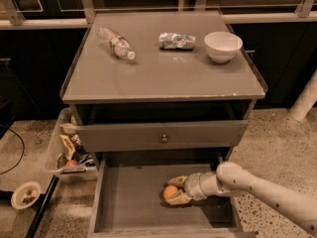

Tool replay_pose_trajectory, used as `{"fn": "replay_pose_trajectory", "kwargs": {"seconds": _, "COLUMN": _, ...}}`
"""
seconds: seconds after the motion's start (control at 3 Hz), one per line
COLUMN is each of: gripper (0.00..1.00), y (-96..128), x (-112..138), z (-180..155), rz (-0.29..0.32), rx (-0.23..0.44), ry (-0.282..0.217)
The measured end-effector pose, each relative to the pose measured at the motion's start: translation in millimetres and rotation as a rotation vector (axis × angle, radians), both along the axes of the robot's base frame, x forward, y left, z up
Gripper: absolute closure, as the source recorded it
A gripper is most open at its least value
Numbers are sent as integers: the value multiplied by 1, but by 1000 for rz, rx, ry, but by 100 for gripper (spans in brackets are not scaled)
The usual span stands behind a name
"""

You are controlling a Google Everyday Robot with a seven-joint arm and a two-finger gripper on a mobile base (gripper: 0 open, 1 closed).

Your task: Pick orange from middle drawer and place on counter

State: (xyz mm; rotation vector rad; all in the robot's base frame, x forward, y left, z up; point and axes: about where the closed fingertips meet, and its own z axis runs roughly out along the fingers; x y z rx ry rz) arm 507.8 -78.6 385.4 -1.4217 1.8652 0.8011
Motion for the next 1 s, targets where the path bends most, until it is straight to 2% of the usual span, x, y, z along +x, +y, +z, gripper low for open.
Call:
{"fn": "replay_pose_trajectory", "kwargs": {"seconds": 0.33, "gripper": 100, "y": 6, "x": -8, "z": -4, "rz": 20, "rx": 2, "ry": 29}}
{"fn": "replay_pose_trajectory", "kwargs": {"seconds": 0.67, "gripper": 100, "y": 2, "x": -16, "z": 11, "rz": 30, "rx": 28, "ry": 47}}
{"fn": "replay_pose_trajectory", "kwargs": {"seconds": 1.0, "gripper": 100, "y": -15, "x": -15, "z": 54, "rz": 33, "rx": 34, "ry": -3}}
